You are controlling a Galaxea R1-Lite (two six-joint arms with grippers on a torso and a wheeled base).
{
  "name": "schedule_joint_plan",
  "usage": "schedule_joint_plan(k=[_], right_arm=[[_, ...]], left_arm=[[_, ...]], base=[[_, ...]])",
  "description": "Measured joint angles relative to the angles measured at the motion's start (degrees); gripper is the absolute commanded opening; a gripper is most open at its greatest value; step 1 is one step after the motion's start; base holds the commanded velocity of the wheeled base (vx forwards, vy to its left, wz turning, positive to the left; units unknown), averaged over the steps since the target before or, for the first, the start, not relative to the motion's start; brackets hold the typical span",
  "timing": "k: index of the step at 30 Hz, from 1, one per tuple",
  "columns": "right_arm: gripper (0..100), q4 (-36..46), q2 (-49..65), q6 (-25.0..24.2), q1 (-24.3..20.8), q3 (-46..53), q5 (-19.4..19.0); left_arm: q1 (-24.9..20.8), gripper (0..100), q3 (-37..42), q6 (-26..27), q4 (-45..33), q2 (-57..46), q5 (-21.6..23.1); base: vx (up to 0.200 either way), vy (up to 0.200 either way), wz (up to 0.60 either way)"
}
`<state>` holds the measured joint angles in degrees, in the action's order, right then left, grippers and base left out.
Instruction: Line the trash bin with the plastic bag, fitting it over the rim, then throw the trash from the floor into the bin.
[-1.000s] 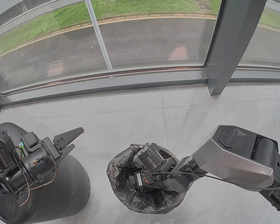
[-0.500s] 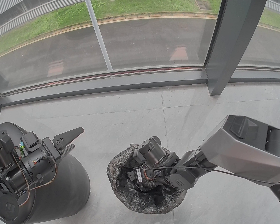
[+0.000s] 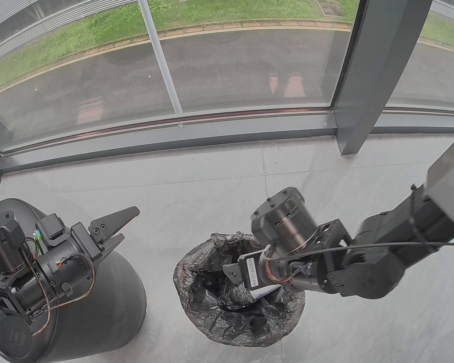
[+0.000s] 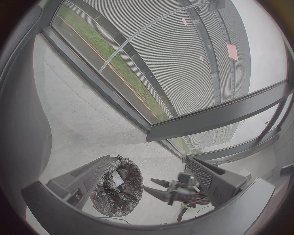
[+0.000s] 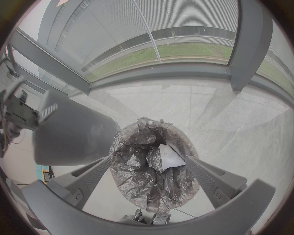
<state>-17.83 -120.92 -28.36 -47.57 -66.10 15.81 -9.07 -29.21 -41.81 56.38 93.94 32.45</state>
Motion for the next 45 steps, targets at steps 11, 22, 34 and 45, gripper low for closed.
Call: schedule_joint_plan(k=[11,22,34,45], right_arm=[[100,-0.41,18.49,0.06,1.99,16.19,3.75],[100,-0.99,28.31,6.39,7.55,27.19,15.08],[100,-1.01,46.71,15.63,18.77,37.94,19.21],[100,-0.45,74.78,30.23,26.38,47.10,20.88]], left_arm=[[-1.78,100,-0.09,0.33,-0.13,-0.12,-3.33],[-3.90,100,-1.16,14.58,-3.80,-1.83,-27.61],[-4.49,100,3.83,34.01,-3.91,-8.89,-49.23],[-5.45,100,12.51,38.29,-6.66,-22.00,-52.97]], base=[[0.000,0.000,0.00],[0.000,0.000,0.00],[0.000,0.000,0.00],[0.000,0.000,0.00]])
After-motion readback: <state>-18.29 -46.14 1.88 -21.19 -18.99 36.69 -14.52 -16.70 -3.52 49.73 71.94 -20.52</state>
